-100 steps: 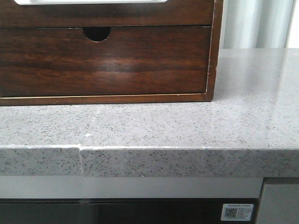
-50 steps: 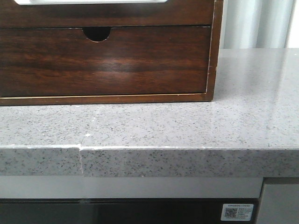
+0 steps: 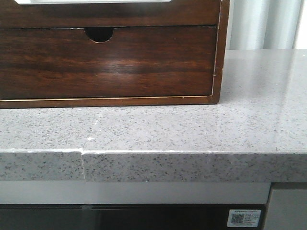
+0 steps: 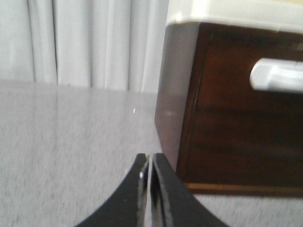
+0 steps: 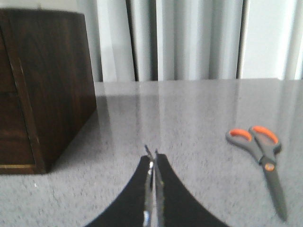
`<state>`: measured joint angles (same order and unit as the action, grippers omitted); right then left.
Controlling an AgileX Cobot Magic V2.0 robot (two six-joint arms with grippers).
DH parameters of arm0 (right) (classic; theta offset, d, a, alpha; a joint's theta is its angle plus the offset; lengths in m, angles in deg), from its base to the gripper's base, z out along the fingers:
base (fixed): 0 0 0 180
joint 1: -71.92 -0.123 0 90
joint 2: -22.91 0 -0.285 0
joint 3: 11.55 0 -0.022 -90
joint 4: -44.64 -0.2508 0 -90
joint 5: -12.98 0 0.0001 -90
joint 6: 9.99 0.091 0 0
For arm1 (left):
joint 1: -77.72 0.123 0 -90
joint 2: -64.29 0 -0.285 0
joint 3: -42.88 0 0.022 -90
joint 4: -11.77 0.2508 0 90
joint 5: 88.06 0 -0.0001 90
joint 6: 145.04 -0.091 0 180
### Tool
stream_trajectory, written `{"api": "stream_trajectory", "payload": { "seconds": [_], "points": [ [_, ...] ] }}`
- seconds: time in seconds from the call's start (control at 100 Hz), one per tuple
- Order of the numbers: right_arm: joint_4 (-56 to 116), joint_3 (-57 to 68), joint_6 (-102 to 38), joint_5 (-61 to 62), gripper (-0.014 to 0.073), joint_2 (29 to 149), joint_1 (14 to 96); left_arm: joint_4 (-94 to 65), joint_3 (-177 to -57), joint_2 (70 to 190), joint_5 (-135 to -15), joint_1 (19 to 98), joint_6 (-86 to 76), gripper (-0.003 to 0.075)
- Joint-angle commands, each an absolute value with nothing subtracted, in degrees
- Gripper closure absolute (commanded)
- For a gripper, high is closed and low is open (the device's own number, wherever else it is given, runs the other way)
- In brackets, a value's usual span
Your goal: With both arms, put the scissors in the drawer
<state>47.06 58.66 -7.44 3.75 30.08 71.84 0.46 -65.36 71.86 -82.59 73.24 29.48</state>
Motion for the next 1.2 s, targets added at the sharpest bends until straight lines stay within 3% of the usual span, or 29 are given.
{"api": "stream_trajectory", "payload": {
  "seconds": [0.0,0.46,1.19],
  "points": [
    [47.1,52.7,-7.6,3.8,0.0662,31.9,71.9,-0.3,-72.1,72.9,-84.1,73.3,30.0,0.0741],
    [47.1,29.1,-7.6,-17.4,0.0662,51.8,71.9,1.6,-95.2,93.2,-64.9,73.3,26.9,0.0741],
    [47.1,28.1,-7.6,-17.1,0.0662,55.7,71.9,1.7,-96.4,96.8,-65.0,73.3,26.7,0.0741]
  ]
}}
